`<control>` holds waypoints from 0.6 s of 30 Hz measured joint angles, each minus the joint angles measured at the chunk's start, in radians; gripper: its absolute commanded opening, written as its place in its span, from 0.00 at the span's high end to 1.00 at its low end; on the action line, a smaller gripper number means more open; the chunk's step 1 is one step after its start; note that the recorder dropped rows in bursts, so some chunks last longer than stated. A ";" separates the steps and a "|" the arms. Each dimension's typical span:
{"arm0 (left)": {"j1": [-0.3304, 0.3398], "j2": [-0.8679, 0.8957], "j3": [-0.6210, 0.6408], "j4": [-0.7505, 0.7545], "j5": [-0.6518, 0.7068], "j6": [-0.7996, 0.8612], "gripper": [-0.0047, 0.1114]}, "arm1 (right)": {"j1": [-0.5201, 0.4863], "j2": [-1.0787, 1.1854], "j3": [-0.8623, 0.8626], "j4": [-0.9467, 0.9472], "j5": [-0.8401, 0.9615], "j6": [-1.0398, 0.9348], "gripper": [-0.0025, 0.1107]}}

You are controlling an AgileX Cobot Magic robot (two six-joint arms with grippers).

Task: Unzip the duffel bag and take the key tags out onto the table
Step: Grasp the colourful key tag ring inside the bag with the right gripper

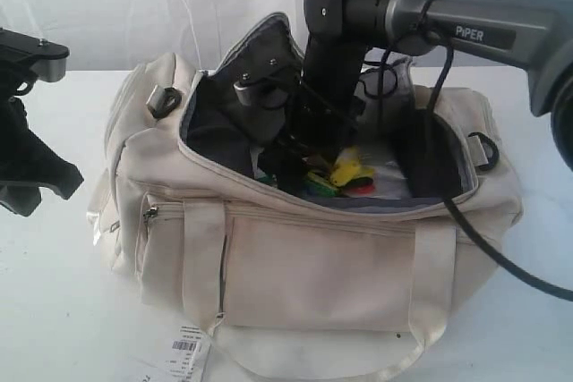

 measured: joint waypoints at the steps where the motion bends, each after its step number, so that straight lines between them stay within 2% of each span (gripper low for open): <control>1: 0.000 0.000 0.000 0.000 0.000 0.000 0.96 | 0.000 -0.009 -0.005 0.002 0.013 0.000 0.98; 18: 0.000 0.000 0.000 0.000 0.003 0.000 0.96 | 0.000 -0.136 -0.029 0.018 0.026 0.001 0.97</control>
